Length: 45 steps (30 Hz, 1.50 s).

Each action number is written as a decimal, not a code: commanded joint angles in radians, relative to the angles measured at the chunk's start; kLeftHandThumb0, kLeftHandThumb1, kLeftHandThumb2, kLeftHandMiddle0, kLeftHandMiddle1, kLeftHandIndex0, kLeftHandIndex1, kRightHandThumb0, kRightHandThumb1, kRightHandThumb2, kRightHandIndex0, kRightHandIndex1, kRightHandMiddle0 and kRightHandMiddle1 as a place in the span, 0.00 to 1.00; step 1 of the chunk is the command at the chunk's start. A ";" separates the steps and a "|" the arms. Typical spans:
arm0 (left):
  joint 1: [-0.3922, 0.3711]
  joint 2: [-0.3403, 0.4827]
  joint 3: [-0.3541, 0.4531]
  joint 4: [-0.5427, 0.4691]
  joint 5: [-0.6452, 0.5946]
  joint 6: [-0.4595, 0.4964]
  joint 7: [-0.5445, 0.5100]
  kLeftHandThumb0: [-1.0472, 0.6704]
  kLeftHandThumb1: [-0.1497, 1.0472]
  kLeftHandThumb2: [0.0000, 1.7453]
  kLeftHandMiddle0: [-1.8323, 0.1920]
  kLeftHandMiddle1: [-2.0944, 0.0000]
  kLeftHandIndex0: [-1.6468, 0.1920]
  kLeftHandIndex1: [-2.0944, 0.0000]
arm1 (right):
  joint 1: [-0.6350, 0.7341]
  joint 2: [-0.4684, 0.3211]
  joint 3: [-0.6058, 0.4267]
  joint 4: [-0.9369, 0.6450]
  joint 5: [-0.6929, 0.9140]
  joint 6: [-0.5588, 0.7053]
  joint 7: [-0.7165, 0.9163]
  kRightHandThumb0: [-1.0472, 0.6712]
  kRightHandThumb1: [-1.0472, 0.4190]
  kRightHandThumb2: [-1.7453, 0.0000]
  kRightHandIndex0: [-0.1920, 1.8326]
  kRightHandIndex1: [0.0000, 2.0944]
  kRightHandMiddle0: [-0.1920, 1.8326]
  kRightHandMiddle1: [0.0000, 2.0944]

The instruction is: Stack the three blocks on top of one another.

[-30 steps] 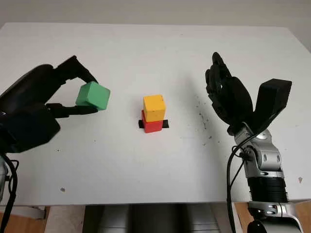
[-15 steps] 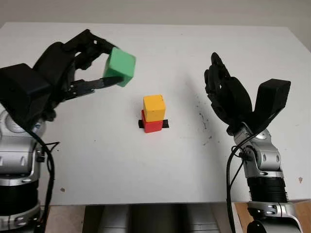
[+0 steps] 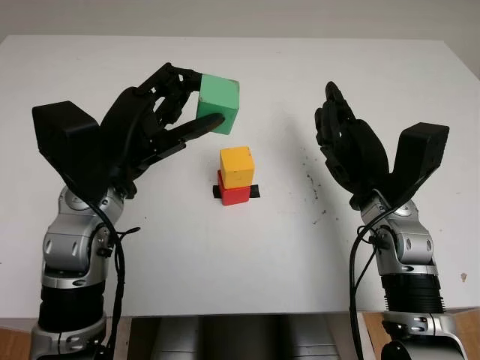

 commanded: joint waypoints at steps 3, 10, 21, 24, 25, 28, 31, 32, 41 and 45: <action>0.032 -0.025 -0.005 0.008 0.000 -0.055 0.016 0.36 1.00 0.04 0.89 0.97 0.71 0.28 | 0.007 -0.001 -0.003 -0.009 0.001 -0.014 0.001 0.20 0.00 0.64 0.00 0.00 0.00 0.00; 0.072 -0.064 -0.024 0.030 0.011 -0.104 0.053 0.37 1.00 0.04 0.89 0.97 0.71 0.29 | 0.002 0.001 -0.003 0.000 0.001 -0.022 0.003 0.20 0.00 0.65 0.00 0.00 0.00 0.00; 0.124 -0.145 -0.051 0.044 0.017 -0.144 0.113 0.38 1.00 0.04 0.87 0.97 0.72 0.28 | 0.007 0.000 -0.004 -0.009 0.001 -0.014 -0.002 0.20 0.00 0.64 0.00 0.00 0.00 0.00; 0.133 -0.148 -0.074 0.059 0.055 -0.178 0.131 0.37 1.00 0.05 0.86 0.97 0.72 0.27 | 0.007 0.000 -0.004 -0.005 0.004 -0.016 0.001 0.20 0.00 0.64 0.00 0.00 0.00 0.00; 0.136 -0.151 -0.081 0.063 0.070 -0.186 0.139 0.37 1.00 0.05 0.86 0.97 0.72 0.26 | 0.006 0.000 -0.004 -0.005 0.004 -0.017 0.001 0.20 0.00 0.64 0.00 0.00 0.00 0.00; 0.140 -0.160 -0.094 0.073 0.097 -0.202 0.159 0.36 1.00 0.06 0.85 0.97 0.72 0.26 | 0.008 -0.003 -0.004 -0.007 0.004 -0.018 0.006 0.20 0.00 0.64 0.00 0.00 0.00 0.00; 0.143 -0.171 -0.102 0.090 0.117 -0.225 0.176 0.36 1.00 0.06 0.84 0.97 0.72 0.27 | 0.009 -0.002 -0.005 -0.006 0.003 -0.019 0.005 0.20 0.00 0.64 0.00 0.00 0.00 0.00; 0.143 -0.174 -0.104 0.096 0.123 -0.234 0.182 0.37 1.00 0.05 0.84 0.97 0.72 0.28 | 0.009 -0.002 -0.005 -0.007 0.001 -0.018 0.002 0.20 0.00 0.64 0.00 0.00 0.00 0.00; 0.141 -0.205 -0.132 0.187 0.207 -0.333 0.249 0.36 1.00 0.04 0.84 0.97 0.71 0.30 | 0.011 0.000 -0.006 -0.006 0.004 -0.020 0.000 0.20 0.00 0.64 0.00 0.00 0.00 0.00; 0.139 -0.218 -0.142 0.212 0.223 -0.358 0.262 0.35 1.00 0.05 0.84 0.97 0.70 0.29 | 0.013 -0.003 -0.004 -0.013 0.003 -0.017 0.002 0.20 0.00 0.64 0.00 0.00 0.00 0.00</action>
